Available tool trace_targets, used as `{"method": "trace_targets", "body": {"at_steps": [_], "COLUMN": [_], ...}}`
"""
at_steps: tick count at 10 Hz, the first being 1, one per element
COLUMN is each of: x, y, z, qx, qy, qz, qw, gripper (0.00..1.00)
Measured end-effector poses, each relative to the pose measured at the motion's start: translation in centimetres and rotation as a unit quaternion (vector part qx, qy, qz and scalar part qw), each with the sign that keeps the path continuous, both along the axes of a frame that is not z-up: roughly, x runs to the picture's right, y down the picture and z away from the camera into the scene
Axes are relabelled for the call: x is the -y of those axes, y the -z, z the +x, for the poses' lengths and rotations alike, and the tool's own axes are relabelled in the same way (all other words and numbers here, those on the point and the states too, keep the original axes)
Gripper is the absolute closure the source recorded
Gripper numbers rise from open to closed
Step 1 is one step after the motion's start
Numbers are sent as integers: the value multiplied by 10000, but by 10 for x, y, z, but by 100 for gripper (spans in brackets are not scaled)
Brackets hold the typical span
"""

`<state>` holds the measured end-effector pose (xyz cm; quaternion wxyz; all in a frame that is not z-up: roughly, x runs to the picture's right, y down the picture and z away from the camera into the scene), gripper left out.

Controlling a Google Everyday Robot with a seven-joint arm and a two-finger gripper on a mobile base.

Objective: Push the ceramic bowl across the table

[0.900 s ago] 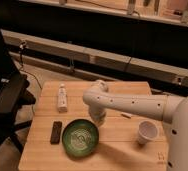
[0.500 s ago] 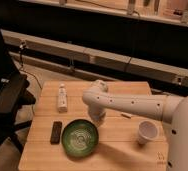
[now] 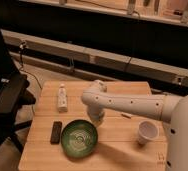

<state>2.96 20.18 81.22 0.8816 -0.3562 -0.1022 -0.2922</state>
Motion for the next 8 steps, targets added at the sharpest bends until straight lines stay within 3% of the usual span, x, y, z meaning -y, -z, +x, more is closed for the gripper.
{"method": "trace_targets", "body": {"at_steps": [8], "x": [0], "y": [0], "z": [-8], "qx": [128], "qy": [82], "qz": [16], "qw": [9999], "gripper": [100]}}
